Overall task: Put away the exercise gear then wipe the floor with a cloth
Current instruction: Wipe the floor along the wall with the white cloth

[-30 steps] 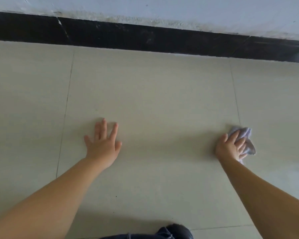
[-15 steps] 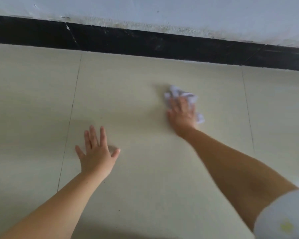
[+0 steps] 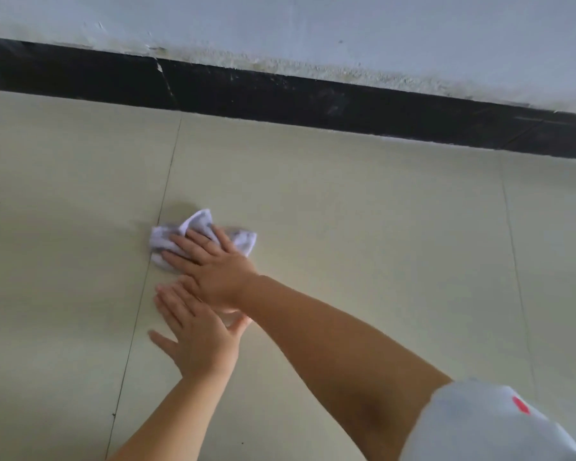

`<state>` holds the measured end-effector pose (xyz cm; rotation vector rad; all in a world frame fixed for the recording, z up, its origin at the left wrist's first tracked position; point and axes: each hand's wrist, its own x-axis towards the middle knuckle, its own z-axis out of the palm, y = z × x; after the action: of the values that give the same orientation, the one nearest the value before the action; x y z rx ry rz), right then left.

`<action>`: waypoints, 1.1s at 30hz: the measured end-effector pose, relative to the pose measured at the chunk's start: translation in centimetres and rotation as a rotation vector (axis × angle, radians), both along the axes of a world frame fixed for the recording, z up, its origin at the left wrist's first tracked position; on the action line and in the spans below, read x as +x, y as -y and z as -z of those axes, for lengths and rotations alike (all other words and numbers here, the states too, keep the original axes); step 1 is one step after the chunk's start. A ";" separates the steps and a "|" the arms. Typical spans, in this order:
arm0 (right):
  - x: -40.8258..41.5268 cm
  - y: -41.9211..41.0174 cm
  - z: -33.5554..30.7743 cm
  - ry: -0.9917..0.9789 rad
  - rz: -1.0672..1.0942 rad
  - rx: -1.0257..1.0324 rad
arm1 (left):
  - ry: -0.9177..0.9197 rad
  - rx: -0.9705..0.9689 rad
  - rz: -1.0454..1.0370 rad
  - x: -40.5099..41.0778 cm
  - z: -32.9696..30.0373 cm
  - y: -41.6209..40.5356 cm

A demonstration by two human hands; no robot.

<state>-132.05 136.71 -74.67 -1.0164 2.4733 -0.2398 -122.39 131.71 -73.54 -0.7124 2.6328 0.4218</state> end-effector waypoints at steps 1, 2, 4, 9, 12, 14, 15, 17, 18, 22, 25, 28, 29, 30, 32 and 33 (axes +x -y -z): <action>-1.3 -0.3 -0.2 -0.014 -0.042 0.013 | -0.006 0.002 -0.002 -0.1 -0.1 0.1; -2.9 -1.5 0.0 -0.051 -0.027 0.021 | -0.022 -0.003 0.035 -0.3 -0.2 0.2; -6.8 -6.4 0.8 -0.118 0.247 0.069 | -0.052 -0.014 0.167 -0.8 -0.1 0.6; -7.7 -24.6 -1.2 -0.010 1.111 0.220 | 0.022 0.028 0.692 -3.5 0.2 2.2; -3.9 -31.3 -1.6 0.038 1.525 0.187 | 0.193 0.085 0.719 -4.2 0.4 2.6; -3.8 -29.8 -0.1 -0.036 1.756 0.165 | 0.207 0.090 0.724 -4.1 0.8 2.8; -4.4 -27.4 0.3 -0.084 1.792 0.165 | 0.217 0.097 0.723 -4.0 0.8 2.8; -5.8 -21.3 0.8 -0.203 1.626 0.135 | 0.236 0.092 0.723 -4.1 0.8 2.9; -6.2 -17.8 1.1 -0.228 1.416 0.105 | 0.242 0.080 0.725 -4.1 0.6 2.9; -6.9 -4.9 0.7 -0.092 0.454 0.003 | 0.263 0.016 0.728 -4.3 -0.1 2.5; -9.2 -3.6 0.0 -0.035 0.217 -0.009 | 0.251 -0.005 0.730 -4.4 -0.3 2.4; -11.2 -9.3 0.4 -0.079 0.437 0.036 | 0.250 -0.043 0.755 -4.3 -0.4 2.6; -11.1 -12.6 0.4 -0.100 0.592 0.069 | 0.246 -0.042 0.757 -4.3 -0.4 2.6; -10.6 -16.4 0.3 -0.104 0.745 0.090 | 0.237 -0.029 0.753 -4.3 -0.4 2.6; -8.1 -24.7 -0.3 -0.055 1.029 0.117 | 0.233 -0.014 0.744 -4.3 -0.3 2.6; -6.4 -28.6 -0.8 -0.011 1.179 0.127 | 0.230 -0.020 0.743 -4.2 -0.2 2.7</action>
<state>-138.41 165.32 -73.84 0.5894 2.7343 -0.4078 -126.55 129.06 -73.33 0.2251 2.4519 0.0849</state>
